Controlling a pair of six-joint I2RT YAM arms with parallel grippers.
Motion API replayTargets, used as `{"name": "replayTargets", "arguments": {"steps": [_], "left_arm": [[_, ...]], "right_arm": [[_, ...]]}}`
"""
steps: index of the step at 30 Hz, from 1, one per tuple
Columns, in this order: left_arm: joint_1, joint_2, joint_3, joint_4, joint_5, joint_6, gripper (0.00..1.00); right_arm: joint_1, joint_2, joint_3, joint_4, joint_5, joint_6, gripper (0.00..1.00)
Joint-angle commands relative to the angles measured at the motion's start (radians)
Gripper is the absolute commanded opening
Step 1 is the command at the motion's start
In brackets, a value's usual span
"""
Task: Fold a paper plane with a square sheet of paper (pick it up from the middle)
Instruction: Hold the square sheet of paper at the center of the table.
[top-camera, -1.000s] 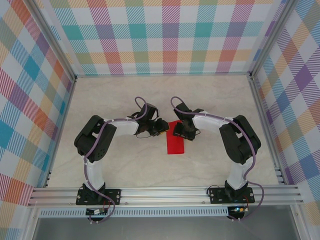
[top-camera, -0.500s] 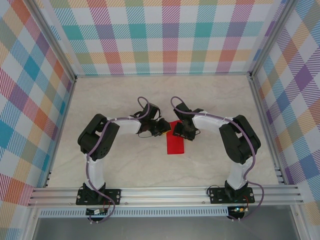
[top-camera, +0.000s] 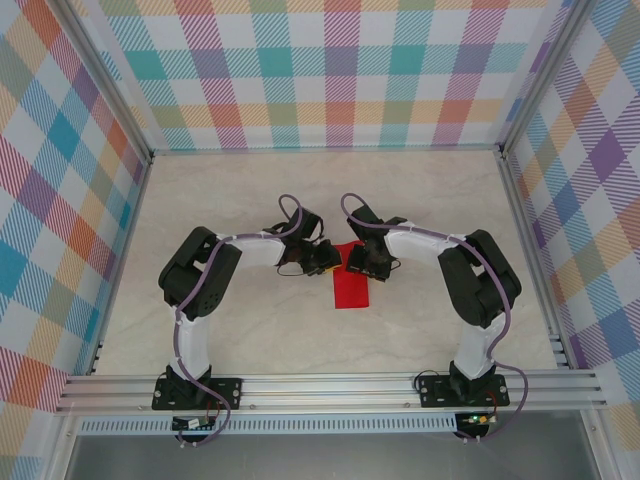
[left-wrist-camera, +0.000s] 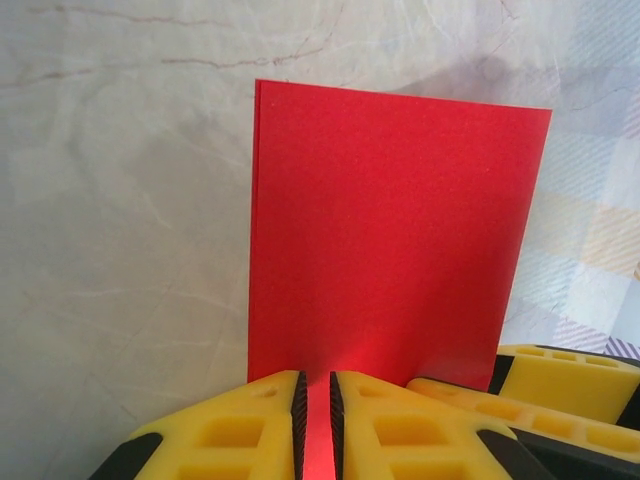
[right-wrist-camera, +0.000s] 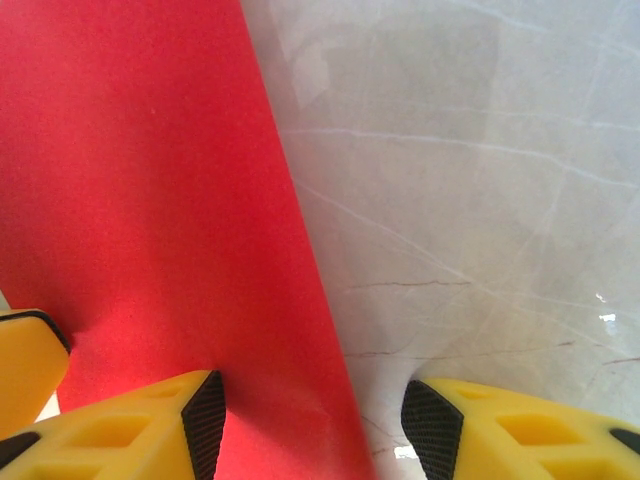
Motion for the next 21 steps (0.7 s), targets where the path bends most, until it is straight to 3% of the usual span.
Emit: {"name": "replayTargets", "arguments": {"steps": [1, 21], "left_arm": [[-0.016, 0.019, 0.031, -0.041, -0.016, 0.027, 0.17], [-0.016, 0.054, 0.079, -0.128, -0.057, 0.07, 0.16]], "right_arm": [[-0.014, 0.126, -0.064, -0.011, 0.086, -0.039, 0.57], [-0.015, 0.144, -0.056, -0.016, 0.07, -0.018, 0.58]]}}
